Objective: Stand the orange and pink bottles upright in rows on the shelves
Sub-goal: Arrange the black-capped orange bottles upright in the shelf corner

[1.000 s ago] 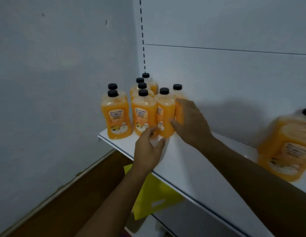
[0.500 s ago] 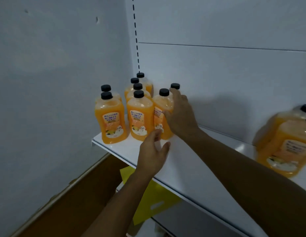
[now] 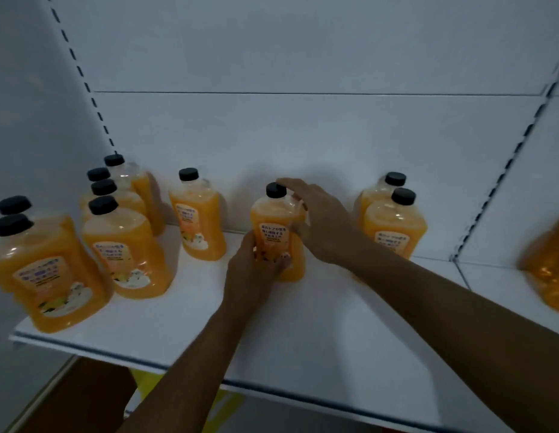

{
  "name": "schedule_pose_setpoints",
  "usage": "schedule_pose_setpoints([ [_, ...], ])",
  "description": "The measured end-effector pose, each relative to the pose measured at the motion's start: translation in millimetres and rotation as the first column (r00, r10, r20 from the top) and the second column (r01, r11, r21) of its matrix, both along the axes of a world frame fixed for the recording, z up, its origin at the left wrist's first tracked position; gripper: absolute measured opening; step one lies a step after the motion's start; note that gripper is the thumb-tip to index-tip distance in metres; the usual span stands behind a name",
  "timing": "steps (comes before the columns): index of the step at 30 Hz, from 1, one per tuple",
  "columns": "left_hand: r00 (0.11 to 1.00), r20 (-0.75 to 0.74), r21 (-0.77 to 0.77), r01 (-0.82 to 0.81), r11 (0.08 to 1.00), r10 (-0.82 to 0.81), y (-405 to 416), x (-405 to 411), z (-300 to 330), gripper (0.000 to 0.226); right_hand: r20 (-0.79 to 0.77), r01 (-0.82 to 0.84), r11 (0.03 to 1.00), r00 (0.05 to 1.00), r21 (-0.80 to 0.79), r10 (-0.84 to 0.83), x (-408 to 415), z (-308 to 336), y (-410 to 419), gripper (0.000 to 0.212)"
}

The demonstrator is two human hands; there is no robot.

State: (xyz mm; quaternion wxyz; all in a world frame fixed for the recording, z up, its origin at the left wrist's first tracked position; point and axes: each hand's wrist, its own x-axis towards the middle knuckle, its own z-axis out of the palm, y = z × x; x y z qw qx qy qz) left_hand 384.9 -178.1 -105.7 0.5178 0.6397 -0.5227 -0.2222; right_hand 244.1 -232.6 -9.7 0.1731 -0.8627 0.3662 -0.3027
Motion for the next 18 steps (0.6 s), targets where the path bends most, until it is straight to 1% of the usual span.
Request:
schedule_pose_setpoints([
  [3,0.999,0.014,0.018,0.049,0.999,-0.049,-23.3,-20.3,5.2,0.058,-0.092,0.058,0.995,0.994,-0.082,-0.065,-23.0,9.4,-8.0,0.066],
  [6,0.998,0.002,0.004,0.058,0.998,-0.058,-44.8,-37.0,8.3,0.052,-0.212,0.126,0.973,0.963,-0.191,-0.166,-34.0,18.3,-14.7,0.066],
  [9,0.997,0.006,0.010,0.075,0.997,-0.075,-61.2,-47.3,5.0,0.051,-0.322,0.178,0.951,0.912,-0.252,-0.256,-38.7,21.8,-21.9,0.067],
  [12,0.997,0.019,0.008,0.077,0.997,-0.077,-70.8,-57.7,-1.0,0.050,-0.405,0.220,0.913,0.843,-0.343,-0.355,-44.7,27.3,-26.8,0.061],
  [15,0.997,0.051,-0.014,0.060,0.998,-0.059,-75.9,-64.4,-2.1,0.047,-0.455,0.242,0.867,0.772,-0.436,-0.444,-46.3,32.9,-28.1,0.057],
  [18,0.995,0.083,0.000,0.053,0.999,-0.053,-78.5,-65.3,-2.6,0.051,-0.480,0.271,0.842,0.722,-0.466,-0.498,-43.4,31.0,-30.2,0.059],
])
